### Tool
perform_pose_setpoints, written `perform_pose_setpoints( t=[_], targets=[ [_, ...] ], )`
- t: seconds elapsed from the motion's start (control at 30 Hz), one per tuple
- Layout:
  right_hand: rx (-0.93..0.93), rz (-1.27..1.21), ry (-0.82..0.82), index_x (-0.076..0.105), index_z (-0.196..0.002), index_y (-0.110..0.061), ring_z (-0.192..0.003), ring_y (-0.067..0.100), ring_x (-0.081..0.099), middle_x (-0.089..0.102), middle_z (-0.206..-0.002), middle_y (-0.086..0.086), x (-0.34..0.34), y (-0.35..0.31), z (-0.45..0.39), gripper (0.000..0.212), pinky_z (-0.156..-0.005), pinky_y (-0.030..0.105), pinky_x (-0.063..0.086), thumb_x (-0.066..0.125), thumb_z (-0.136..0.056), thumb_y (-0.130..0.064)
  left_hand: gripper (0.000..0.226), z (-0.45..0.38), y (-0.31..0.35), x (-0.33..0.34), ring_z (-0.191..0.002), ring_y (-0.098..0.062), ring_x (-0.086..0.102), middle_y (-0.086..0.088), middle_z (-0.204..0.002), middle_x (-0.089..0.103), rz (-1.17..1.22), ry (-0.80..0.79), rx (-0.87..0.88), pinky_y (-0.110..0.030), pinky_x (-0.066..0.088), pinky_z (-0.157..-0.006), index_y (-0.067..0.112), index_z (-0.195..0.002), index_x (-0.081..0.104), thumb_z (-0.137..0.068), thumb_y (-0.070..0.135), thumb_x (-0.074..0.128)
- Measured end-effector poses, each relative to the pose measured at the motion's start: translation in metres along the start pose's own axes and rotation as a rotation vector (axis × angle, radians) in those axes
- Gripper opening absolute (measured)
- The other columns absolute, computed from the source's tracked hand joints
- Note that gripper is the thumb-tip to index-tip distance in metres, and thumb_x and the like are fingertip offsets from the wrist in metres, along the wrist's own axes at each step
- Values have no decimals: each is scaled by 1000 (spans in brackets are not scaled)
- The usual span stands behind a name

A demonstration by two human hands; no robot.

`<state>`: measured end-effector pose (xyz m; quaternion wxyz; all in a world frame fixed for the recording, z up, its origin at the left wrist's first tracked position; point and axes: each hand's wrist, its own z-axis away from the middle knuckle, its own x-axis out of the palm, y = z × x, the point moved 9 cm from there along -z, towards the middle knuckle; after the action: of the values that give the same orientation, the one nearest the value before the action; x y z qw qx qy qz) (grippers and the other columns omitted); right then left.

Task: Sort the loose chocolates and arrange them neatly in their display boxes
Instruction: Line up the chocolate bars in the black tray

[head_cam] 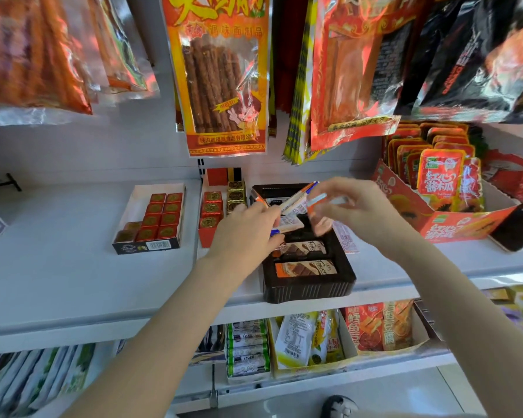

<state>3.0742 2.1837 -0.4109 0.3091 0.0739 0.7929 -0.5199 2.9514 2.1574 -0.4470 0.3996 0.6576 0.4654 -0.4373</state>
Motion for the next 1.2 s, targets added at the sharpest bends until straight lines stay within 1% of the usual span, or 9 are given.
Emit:
perform_pose_setpoints(
  t=[0.13, 0.27, 0.43, 0.53, 0.77, 0.87, 1.0, 1.1, 1.2],
  targets=[
    [-58, 243, -301, 66, -93, -20, -77, -8, 55, 57, -78, -28, 37, -6, 4, 18, -69, 5, 41, 59, -85, -7, 40, -2, 10, 0, -102, -30, 60, -8, -122, 50, -121, 0, -55, -35, 51, -72, 18, -131, 38, -93, 32, 45],
    [-5, 214, -405, 59, -106, -22, -89, 7, 56, 61, -98, -10, 52, 5, 6, 24, -73, 10, 42, 51, -90, -6, 38, -3, 5, 4, -101, -32, 59, -8, -118, 52, -37, -20, -123, -36, 50, -73, 17, -123, 42, -90, 32, 54],
    [113, -26, -225, 49, -99, -9, -73, 16, 59, 65, -81, 6, 30, 17, 1, 15, -62, 8, 41, 57, -87, -6, 29, -2, -4, 0, -102, -24, 58, -4, -117, 56, 137, -18, -159, -28, 40, -71, 14, -111, 54, -85, 24, 61],
    [74, 3, -228, 57, -91, -12, -70, 2, 59, 63, -78, -4, 32, 17, -3, 11, -65, 6, 44, 61, -84, -5, 21, 1, -19, -4, -93, -19, 57, -2, -111, 63, 297, -1, -224, -23, 37, -68, 15, -101, 62, -81, 20, 66],
    [-13, 538, -186, 66, -88, -11, -90, 17, 52, 53, -95, 2, 64, 27, -4, 8, -71, 20, 38, 64, -81, -13, 20, 6, -41, -29, -100, -21, 63, -6, -113, 65, 559, 186, -236, -31, 55, -77, 11, -96, 66, -76, 11, 71],
    [99, 367, -6, 61, -80, -14, -80, 14, 57, 59, -85, -2, 40, 30, -5, 7, -73, 26, 50, 68, -78, -14, 22, 9, -40, -30, -100, -18, 64, -4, -114, 64, 634, 176, -225, -30, 57, -75, 12, -96, 64, -76, 10, 71],
    [299, -393, 36, 49, -112, -24, -87, 21, 68, 62, -111, 0, 22, 37, 2, 43, -72, 20, 56, 70, -77, -10, 19, 9, -39, -26, -88, -9, 65, 1, -105, 64, 816, 156, -259, -14, 55, -65, 18, -92, 62, -77, 10, 70],
    [189, -250, 18, 63, -106, -18, -80, 15, 69, 68, -103, 2, 18, 25, -1, 28, -80, 24, 55, 67, -79, -9, 22, 4, -33, -17, -86, -8, 66, 7, -102, 61, 883, 88, -273, -12, 53, -64, 22, -96, 61, -78, 12, 69],
    [226, -290, 217, 68, -89, -5, -54, 13, 59, 67, -63, 4, -6, 33, -6, 14, -61, 18, 52, 66, -81, -16, 33, 2, -34, -16, -81, 0, 63, 10, -104, 60, 839, 104, -267, -7, 50, -65, 25, -107, 58, -78, 12, 68]
  ],
)
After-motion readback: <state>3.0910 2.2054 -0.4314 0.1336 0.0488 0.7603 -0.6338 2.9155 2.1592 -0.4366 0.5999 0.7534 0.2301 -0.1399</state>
